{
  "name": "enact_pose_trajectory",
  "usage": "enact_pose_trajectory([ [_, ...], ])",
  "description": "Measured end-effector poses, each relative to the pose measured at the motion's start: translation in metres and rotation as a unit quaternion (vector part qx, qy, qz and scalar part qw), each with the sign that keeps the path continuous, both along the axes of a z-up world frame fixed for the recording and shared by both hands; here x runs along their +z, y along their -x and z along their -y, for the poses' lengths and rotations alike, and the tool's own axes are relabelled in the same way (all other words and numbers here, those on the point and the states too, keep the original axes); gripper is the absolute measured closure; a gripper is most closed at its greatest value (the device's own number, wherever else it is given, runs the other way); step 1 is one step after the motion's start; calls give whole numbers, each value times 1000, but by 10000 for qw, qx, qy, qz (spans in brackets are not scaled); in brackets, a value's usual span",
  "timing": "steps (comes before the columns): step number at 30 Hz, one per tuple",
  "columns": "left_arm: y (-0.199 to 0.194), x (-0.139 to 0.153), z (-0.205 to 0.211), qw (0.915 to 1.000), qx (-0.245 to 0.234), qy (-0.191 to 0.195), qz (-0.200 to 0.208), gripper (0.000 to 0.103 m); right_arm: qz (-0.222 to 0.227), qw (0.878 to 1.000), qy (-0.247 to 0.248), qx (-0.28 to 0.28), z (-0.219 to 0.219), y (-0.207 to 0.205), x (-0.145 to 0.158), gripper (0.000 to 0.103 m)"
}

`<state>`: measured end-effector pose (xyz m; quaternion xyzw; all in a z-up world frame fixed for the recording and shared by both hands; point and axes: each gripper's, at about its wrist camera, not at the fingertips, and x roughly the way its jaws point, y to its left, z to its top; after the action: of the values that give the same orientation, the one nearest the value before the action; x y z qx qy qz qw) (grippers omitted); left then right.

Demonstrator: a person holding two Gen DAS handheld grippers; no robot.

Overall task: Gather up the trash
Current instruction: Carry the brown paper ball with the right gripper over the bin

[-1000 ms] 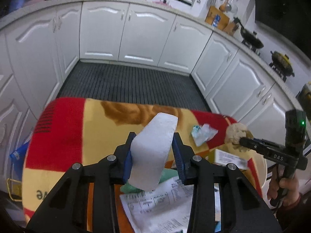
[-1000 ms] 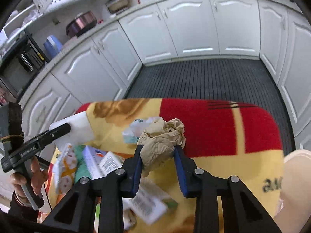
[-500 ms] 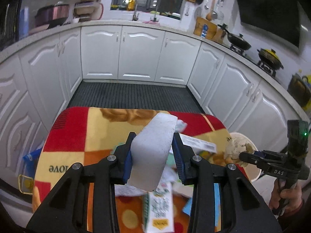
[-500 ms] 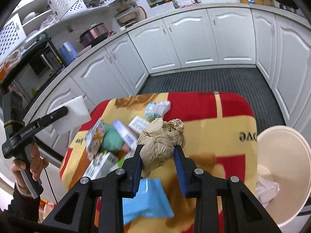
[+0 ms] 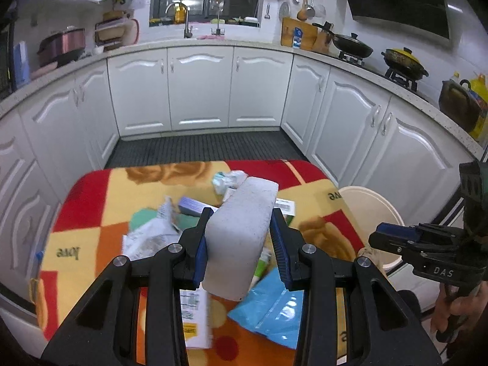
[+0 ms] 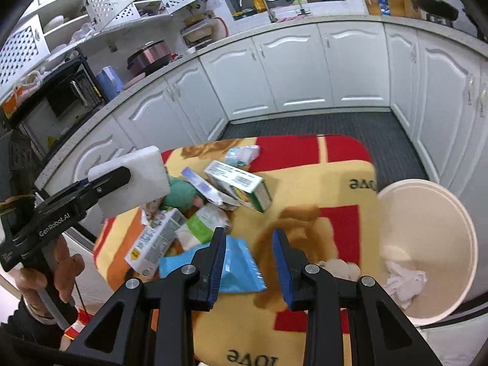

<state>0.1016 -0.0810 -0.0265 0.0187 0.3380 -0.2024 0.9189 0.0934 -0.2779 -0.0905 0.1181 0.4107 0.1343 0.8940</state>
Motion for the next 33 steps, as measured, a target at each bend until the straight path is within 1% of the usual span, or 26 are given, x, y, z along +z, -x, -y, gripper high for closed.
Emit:
enact_pose_trajectory([
  [1,1,-1,2,10000,-7,16,-27,68,-28,10000,58,-67,4,2,-1,71],
  [2,2,-1,3,10000,-28,29,-32,68,-78,9997,174,-177,9,4,-4,67],
  [3,3,-2,5,10000,-51,33,-26,68,-121,9991,275,-295,16,6,-6,51],
  [4,5,-2,5,10000,-63,29,-27,68,-146,9984,358,-422,21,8,-9,37],
  [5,5,-3,7,10000,-85,26,-43,68,-144,9979,400,-490,26,11,-12,33],
  [6,6,-4,8,9999,-109,24,-55,68,-145,9975,435,-542,30,14,-15,32],
  [9,6,-6,14,9999,-141,-5,-69,68,-445,9960,523,-566,36,15,-31,32],
  [12,8,-8,18,9998,-186,26,-109,68,-668,9958,377,-491,33,18,-50,32],
  [13,8,-9,21,9997,-201,1,-114,68,-728,9954,391,-480,31,19,-57,33],
  [14,9,-9,23,9997,-210,-25,-121,68,-814,9942,473,-518,29,20,-65,39],
  [15,9,-10,25,9996,-227,-49,-135,68,-895,9933,497,-530,27,20,-73,67],
  [16,9,-11,27,9996,-246,-65,-151,68,-926,9936,414,-505,27,20,-76,77],
  [18,10,-11,32,9994,-291,-74,-162,68,-705,9955,229,-588,32,24,-71,79],
  [20,11,-10,40,9993,-328,-65,-153,68,-443,9967,196,-653,37,29,-57,80],
  [22,11,-8,47,9992,-361,-47,-153,68,-272,9971,186,-685,41,29,-43,80],
  [27,15,-5,68,9988,-466,-71,-101,68,27,9968,203,-771,52,34,-19,80],
  [33,21,1,96,9976,-688,-80,-59,68,234,9947,190,-987,71,41,-6,80],
])
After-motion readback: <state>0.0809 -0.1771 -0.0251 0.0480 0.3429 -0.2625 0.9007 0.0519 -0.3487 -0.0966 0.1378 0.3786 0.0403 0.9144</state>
